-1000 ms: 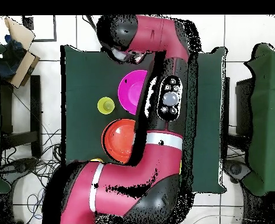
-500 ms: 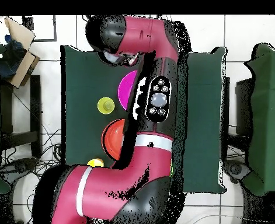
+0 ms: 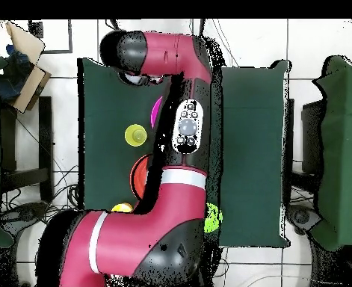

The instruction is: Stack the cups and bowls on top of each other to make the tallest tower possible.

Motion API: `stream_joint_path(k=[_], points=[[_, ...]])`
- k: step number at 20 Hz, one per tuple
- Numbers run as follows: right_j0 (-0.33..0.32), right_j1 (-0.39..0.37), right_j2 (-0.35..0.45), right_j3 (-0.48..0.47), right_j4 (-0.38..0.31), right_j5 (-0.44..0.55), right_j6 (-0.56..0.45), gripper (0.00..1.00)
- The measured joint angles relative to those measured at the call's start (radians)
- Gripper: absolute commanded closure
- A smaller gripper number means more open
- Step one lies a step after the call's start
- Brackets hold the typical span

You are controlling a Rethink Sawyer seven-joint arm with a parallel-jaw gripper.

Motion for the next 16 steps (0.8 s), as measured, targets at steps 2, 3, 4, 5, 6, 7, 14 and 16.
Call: stream_joint_path(k=[2,3,4,5,6,7,14,16], points=[[0.009,0.013,-0.017,0.0,0.0,-0.001,0.008,0.0],[0.016,0.024,-0.033,0.0,-0.001,-0.001,0.015,0.0],[0.02,0.029,-0.041,0.0,-0.001,-0.001,0.019,0.0],[0.025,0.036,-0.051,0.0,-0.001,-0.001,0.024,0.0],[0.031,0.045,-0.063,0.0,-0.002,-0.001,0.031,0.0],[0.041,0.064,-0.09,0.0,-0.002,-0.001,0.044,0.0],[0.063,0.117,-0.161,-0.001,-0.002,0.01,0.081,0.0],[0.068,0.136,-0.18,-0.006,-0.002,0.018,0.095,0.0]])
